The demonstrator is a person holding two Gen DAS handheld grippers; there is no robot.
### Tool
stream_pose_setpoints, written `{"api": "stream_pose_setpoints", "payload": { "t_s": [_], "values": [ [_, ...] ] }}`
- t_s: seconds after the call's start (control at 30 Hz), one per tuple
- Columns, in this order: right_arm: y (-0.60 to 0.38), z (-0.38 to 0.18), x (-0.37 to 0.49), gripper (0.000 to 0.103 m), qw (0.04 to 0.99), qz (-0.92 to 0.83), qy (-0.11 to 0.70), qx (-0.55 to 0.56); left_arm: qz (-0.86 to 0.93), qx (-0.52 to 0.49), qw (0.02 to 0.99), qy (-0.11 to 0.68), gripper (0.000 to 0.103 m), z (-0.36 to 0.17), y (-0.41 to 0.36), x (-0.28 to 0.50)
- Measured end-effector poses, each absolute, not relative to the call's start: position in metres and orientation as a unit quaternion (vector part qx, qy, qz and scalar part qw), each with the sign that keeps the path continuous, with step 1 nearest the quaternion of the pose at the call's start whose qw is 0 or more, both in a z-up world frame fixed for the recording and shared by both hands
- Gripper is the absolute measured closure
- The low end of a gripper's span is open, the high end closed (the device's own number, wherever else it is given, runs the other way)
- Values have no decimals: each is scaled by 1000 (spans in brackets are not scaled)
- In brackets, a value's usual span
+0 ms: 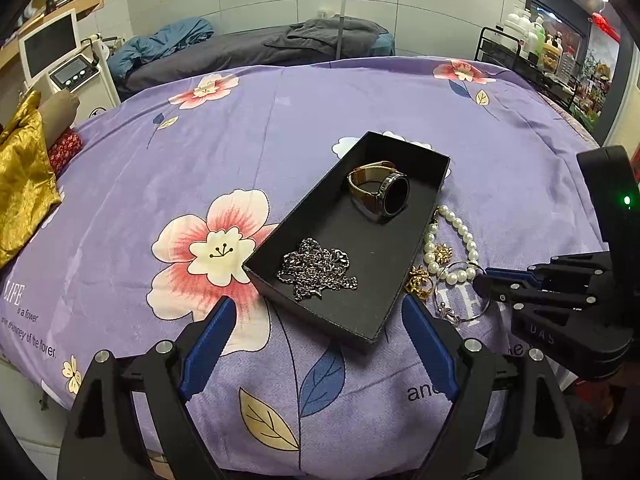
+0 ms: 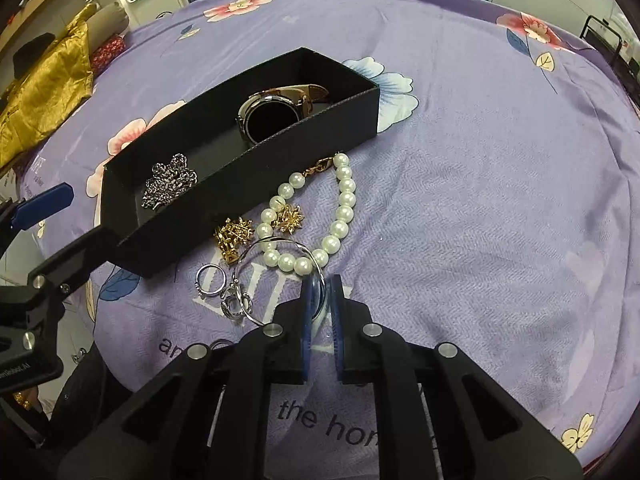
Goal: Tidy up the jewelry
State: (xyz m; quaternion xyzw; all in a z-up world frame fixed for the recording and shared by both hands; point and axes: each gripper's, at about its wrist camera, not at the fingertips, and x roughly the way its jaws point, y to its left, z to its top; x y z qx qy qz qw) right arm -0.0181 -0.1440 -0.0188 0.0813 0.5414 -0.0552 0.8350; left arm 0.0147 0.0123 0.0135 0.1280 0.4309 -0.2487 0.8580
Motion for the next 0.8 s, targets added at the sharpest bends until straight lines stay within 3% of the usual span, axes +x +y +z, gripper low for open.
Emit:
{"api": "stream_pose_setpoints", "payload": {
  "t_s": [0.23,0.37,0.8],
  "values": [
    [-147,-20,-19,87,834,-53,539,102,-253,126,858,428,16,13,11,11],
    [-146,-16,-21,65,838,-56,534,99,-260,143,863,409,12,14,4,2],
    [-131,-21,-15,65,840,-66,537,30,-250,132,862,420,12,14,7,9]
  ]
}}
